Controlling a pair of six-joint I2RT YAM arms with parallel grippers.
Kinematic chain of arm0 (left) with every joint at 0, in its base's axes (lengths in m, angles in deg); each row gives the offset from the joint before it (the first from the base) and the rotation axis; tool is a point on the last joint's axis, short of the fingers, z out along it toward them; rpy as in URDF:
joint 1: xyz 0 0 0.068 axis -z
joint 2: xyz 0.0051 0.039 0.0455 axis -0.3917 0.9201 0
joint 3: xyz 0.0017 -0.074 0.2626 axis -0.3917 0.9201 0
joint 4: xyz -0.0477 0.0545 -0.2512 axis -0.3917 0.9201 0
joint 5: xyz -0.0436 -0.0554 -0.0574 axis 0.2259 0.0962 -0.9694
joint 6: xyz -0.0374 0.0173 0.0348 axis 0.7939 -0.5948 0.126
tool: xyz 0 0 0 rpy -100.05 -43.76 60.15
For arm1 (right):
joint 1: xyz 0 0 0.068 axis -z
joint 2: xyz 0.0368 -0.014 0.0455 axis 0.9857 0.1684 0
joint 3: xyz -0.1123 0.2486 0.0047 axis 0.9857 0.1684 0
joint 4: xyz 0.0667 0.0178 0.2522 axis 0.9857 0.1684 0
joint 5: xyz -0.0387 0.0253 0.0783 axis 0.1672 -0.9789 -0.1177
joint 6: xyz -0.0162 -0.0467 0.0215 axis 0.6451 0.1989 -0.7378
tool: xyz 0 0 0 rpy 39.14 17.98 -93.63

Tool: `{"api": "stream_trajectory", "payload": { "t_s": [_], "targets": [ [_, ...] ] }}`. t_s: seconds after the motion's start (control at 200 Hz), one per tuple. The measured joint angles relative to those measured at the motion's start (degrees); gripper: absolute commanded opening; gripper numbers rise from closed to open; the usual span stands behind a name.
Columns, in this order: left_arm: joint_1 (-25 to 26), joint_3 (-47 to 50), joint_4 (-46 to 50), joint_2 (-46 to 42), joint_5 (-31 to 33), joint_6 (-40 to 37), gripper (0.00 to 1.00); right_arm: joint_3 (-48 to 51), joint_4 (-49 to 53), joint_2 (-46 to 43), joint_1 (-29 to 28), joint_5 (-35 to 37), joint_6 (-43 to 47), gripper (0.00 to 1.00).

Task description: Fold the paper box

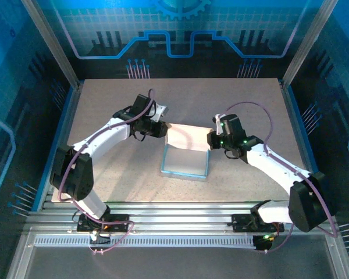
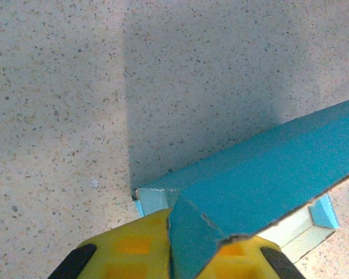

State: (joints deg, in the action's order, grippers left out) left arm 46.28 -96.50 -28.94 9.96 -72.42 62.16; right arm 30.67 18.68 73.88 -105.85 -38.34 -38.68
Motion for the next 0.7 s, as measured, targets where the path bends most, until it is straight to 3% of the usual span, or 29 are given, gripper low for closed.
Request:
{"api": "stream_trajectory", "payload": {
  "t_s": [0.35,0.701],
  "targets": [
    [2.4,7.0,-7.8,-4.7,4.6,10.8,0.12,-1.9,-0.4,1.2,-2.3,8.3,-7.5,0.18],
    [3.7,13.9,-18.3,-7.4,7.2,18.3,0.12,0.5,-8.9,2.3,-3.1,13.5,-11.6,0.18]
  ]
}}
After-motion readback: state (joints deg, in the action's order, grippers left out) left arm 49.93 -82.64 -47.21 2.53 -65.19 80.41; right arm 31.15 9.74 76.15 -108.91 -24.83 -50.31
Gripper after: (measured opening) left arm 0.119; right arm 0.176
